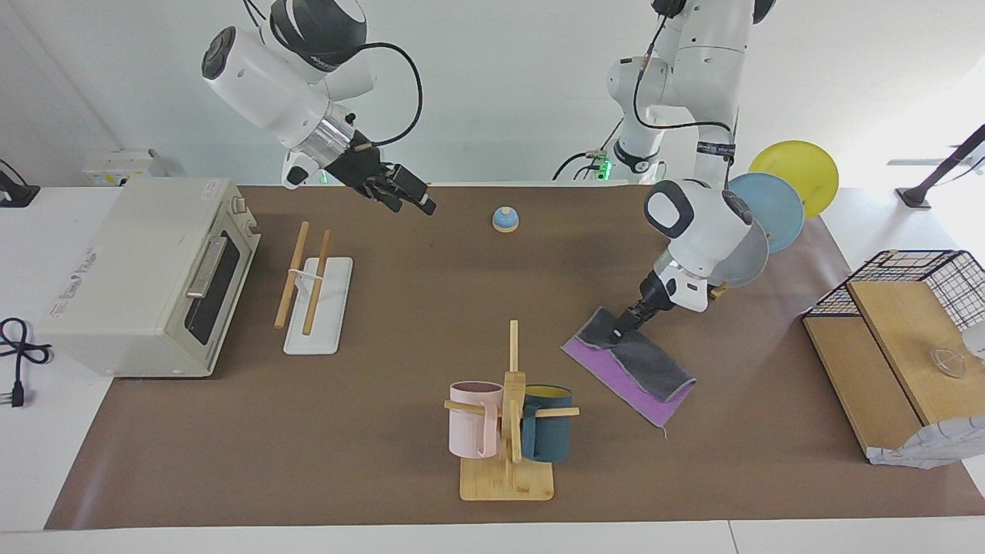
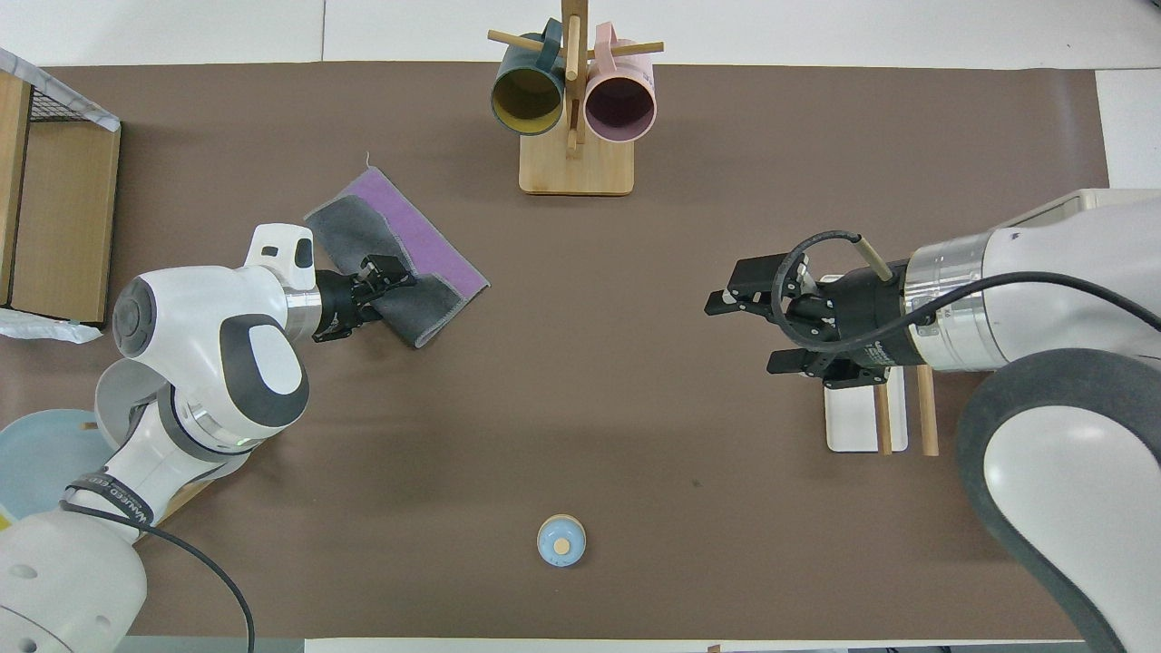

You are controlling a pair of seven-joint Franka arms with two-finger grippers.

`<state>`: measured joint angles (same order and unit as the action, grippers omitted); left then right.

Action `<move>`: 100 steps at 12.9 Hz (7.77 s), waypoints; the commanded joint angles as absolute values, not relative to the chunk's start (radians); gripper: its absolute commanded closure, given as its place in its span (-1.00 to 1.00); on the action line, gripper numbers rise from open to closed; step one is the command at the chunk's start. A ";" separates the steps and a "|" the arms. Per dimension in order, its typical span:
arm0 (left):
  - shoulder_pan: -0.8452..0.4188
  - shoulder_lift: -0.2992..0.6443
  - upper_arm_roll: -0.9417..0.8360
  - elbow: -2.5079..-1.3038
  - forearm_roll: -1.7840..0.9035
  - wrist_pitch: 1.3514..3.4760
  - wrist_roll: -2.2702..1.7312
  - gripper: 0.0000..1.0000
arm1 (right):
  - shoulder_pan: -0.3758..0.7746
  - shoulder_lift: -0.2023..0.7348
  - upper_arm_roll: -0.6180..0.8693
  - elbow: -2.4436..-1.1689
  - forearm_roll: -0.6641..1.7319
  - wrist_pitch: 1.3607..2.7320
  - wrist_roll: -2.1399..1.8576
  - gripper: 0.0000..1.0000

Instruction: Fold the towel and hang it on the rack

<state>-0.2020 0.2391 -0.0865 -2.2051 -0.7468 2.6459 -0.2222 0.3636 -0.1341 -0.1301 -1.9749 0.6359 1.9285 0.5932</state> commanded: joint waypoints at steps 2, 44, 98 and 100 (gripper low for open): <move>-0.216 0.225 -0.081 -2.235 -0.769 2.672 -0.219 0.14 | 0.367 -0.160 -0.130 -2.000 0.655 1.931 0.600 -1.00; -0.261 0.012 -0.144 -1.884 -0.598 2.178 -1.888 1.00 | 0.733 0.238 -0.132 -1.804 1.239 2.654 0.931 -1.00; 0.067 0.031 -0.132 -1.814 -0.142 1.982 -0.412 -1.00 | 0.095 -0.155 -0.144 -2.108 0.035 1.864 -0.197 1.00; 0.069 0.038 -0.132 -1.751 -0.106 1.889 -0.298 -1.00 | 0.071 -0.153 -0.144 -2.108 0.019 1.870 -0.242 1.00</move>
<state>0.0573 0.0091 -0.1261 -1.8356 -0.1496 1.9853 -0.4001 0.1025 -0.1366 -0.1559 -2.0957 0.0482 1.8547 -0.1922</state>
